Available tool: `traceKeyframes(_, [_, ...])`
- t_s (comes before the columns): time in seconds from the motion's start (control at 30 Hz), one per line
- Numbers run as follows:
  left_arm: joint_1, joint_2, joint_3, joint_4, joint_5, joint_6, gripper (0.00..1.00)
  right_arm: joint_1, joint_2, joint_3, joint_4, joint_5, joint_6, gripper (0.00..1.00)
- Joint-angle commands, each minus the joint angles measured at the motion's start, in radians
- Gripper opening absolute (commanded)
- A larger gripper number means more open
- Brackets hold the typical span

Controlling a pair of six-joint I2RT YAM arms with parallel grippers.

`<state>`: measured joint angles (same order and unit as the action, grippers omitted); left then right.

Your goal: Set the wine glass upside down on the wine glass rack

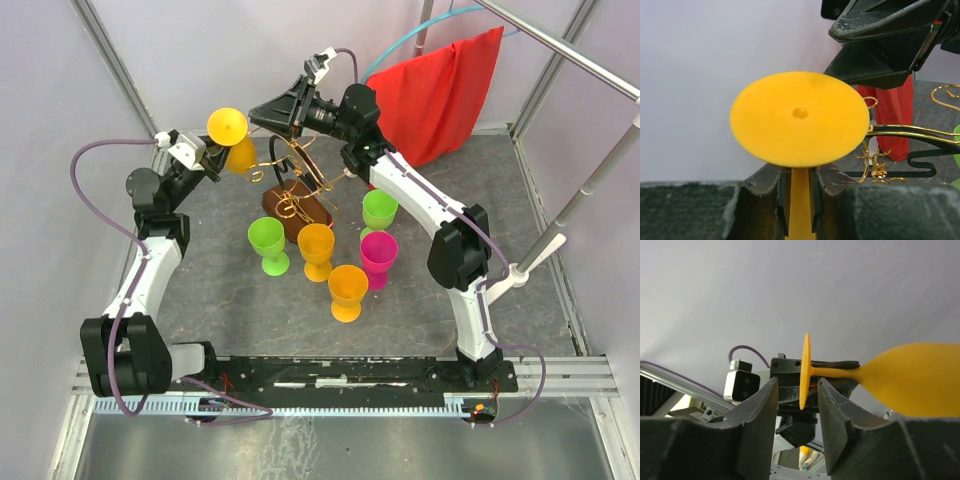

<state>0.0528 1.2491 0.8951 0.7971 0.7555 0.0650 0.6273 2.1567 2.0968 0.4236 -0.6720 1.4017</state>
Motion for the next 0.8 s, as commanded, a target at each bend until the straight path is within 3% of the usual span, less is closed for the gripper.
traceKeyframes(0.0, [0.005, -0.023, 0.068, -0.074, -0.044, 0.057, 0.03, -0.027, -0.101, -0.014, -0.051, -0.018, -0.122, 0.48])
traceKeyframes(0.47, [0.107, -0.054, 0.133, -0.262, -0.094, 0.102, 0.03, -0.105, -0.219, -0.048, -0.433, 0.03, -0.484, 0.54])
traceKeyframes(0.67, [0.12, -0.04, 0.112, -0.39, -0.019, 0.14, 0.03, -0.117, -0.245, -0.015, -0.626, 0.084, -0.645, 0.57])
traceKeyframes(0.77, [0.119, -0.009, 0.06, -0.353, 0.038, 0.105, 0.03, -0.123, -0.258, 0.014, -0.717, 0.13, -0.736, 0.58])
